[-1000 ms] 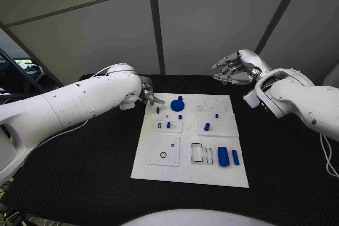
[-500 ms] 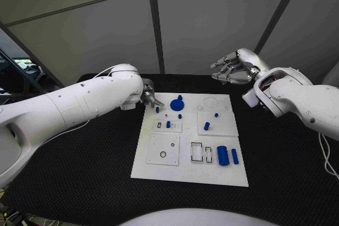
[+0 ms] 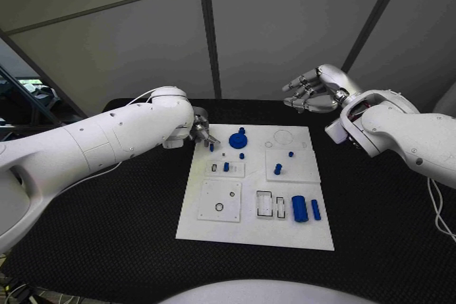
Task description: Assemble the parts on the task board
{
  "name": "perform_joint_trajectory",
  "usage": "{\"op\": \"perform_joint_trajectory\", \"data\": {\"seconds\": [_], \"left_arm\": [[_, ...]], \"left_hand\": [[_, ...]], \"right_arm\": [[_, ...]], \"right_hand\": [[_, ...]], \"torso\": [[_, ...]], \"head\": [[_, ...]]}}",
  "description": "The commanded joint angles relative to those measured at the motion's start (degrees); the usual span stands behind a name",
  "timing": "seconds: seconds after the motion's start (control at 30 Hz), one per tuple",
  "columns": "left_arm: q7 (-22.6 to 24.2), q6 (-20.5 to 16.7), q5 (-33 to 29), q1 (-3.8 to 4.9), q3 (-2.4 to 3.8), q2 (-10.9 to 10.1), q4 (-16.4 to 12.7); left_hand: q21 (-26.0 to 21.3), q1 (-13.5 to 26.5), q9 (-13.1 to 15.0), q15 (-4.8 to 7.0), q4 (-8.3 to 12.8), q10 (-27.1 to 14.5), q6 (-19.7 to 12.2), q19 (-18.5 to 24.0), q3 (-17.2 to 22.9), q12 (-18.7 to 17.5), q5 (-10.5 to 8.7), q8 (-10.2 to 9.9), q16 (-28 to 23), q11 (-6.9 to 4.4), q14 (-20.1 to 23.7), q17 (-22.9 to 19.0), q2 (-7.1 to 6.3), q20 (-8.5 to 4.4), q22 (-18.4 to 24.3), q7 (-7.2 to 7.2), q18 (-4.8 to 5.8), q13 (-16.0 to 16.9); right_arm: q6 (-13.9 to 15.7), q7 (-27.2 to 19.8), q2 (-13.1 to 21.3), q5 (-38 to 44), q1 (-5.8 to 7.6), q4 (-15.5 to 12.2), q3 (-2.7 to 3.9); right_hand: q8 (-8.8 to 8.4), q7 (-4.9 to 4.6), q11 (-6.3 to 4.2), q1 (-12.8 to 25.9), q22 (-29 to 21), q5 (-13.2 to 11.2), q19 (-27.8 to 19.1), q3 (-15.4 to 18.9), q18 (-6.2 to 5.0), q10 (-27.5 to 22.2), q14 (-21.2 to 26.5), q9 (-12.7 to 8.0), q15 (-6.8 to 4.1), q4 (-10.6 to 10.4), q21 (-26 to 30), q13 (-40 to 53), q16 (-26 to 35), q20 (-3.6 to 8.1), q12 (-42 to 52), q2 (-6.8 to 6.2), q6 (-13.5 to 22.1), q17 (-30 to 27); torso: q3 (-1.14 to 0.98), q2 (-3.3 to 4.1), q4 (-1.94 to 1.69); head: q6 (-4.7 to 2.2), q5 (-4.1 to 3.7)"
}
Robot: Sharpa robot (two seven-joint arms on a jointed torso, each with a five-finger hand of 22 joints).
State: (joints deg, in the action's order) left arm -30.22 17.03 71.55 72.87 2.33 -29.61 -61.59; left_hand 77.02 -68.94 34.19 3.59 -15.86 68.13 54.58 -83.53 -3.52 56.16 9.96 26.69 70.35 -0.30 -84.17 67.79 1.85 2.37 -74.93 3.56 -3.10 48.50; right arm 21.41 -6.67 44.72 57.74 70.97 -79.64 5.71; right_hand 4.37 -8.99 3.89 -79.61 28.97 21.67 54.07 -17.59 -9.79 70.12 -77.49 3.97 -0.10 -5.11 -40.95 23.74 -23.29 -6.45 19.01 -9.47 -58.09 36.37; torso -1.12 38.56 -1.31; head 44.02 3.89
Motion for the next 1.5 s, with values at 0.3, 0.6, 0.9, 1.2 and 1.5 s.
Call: {"op": "perform_joint_trajectory", "data": {"seconds": [0.3, 0.6, 0.9, 1.2, 1.5], "left_arm": [[0.28, 0.63, -1.47, -0.01, -0.03, 0.21, -0.37], [0.29, 0.70, -2.41, -0.02, -0.04, 0.27, -0.27], [0.31, 1.36, -2.90, -0.03, -0.04, 0.47, 0.11], [0.28, 1.95, -2.98, -0.04, -0.14, 0.56, 0.54], [0.29, 2.60, -2.99, -0.08, -0.25, 0.41, 0.74]], "left_hand": [[0.71, -2.51, 0.46, 0.61, 0.46, 0.76, 0.55, -0.62, 1.92, 0.89, -0.35, 0.65, 0.58, -0.42, -0.69, 0.41, 0.85, -0.25, -1.28, -0.24, -0.31, 0.50], [0.83, -3.66, 0.67, 0.73, 0.89, 0.96, 0.60, -0.70, 2.90, 1.00, -0.58, 0.85, 0.64, -0.57, -0.75, 0.45, 1.38, -0.37, -1.50, -0.40, -0.27, 0.48], [0.98, -8.64, 0.83, 1.11, 3.96, 0.96, 0.00, -0.81, 7.77, 0.74, -0.63, 0.68, 0.73, -1.00, -0.82, 0.54, 2.85, -0.71, -1.87, -0.84, -0.22, 0.22], [0.90, -10.19, 1.22, 0.89, 7.21, 0.99, -0.70, -0.81, 21.18, -0.62, -0.45, 0.59, 0.69, -0.47, -0.79, 0.52, 0.30, -0.58, -2.15, -0.45, -0.15, -1.04], [0.62, -4.13, 2.87, 0.80, 10.54, 1.18, -1.29, -0.79, 35.92, -1.10, -0.13, 1.83, 0.59, -0.43, -0.74, 0.41, -5.56, -0.50, -2.36, -0.20, -0.23, -1.98]], "right_arm": [[-0.56, -0.32, -0.20, -0.17, 0.11, 0.04, 0.03], [-0.77, -0.33, -0.28, -0.17, 0.11, 0.11, 0.03], [-0.82, -0.40, -0.29, -0.16, 0.11, 0.09, 0.03], [-0.79, -0.42, -0.22, -0.16, 0.11, 0.02, 0.03], [-0.84, -0.46, -0.27, -0.16, 0.11, 0.11, 0.03]], "right_hand": [[-0.22, -0.13, 0.10, 0.21, -0.05, 0.20, 0.09, -0.47, -0.58, -0.35, 0.05, -0.03, 0.29, 0.03, 0.21, -0.05, 0.20, -0.28, -0.23, 0.16, 0.04, 0.06], [-0.07, -0.08, 0.07, 0.20, -0.10, 0.21, 0.17, -0.58, -0.60, -0.24, -0.15, 0.03, 0.27, 0.03, 0.30, -0.12, 0.45, -0.30, -0.22, 0.35, -0.22, 0.10], [0.01, -0.05, 0.03, 0.16, -0.11, 0.21, 0.22, -0.61, -0.62, -0.20, -0.24, 0.05, 0.24, 0.08, 0.32, -0.14, 0.54, -0.29, -0.22, 0.37, -0.35, 0.13], [0.01, -0.05, 0.03, 0.16, -0.11, 0.21, 0.22, -0.61, -0.62, -0.20, -0.25, 0.06, 0.24, 0.08, 0.32, -0.14, 0.55, -0.29, -0.22, 0.37, -0.36, 0.13], [0.03, -0.05, 0.02, 0.16, -0.11, 0.21, 0.24, -0.62, -0.62, -0.19, -0.28, 0.06, 0.24, 0.10, 0.34, -0.16, 0.60, -0.29, -0.22, 0.36, -0.40, 0.14]], "torso": [[-0.03, 0.02, -0.01], [-0.02, 0.00, -0.01], [-0.02, -0.03, 0.03], [-0.02, -0.09, 0.05], [0.00, -0.10, -0.07]], "head": [[-0.07, -0.03], [0.19, -0.28], [0.15, -0.30], [0.13, -0.25], [-0.04, -0.18]]}}
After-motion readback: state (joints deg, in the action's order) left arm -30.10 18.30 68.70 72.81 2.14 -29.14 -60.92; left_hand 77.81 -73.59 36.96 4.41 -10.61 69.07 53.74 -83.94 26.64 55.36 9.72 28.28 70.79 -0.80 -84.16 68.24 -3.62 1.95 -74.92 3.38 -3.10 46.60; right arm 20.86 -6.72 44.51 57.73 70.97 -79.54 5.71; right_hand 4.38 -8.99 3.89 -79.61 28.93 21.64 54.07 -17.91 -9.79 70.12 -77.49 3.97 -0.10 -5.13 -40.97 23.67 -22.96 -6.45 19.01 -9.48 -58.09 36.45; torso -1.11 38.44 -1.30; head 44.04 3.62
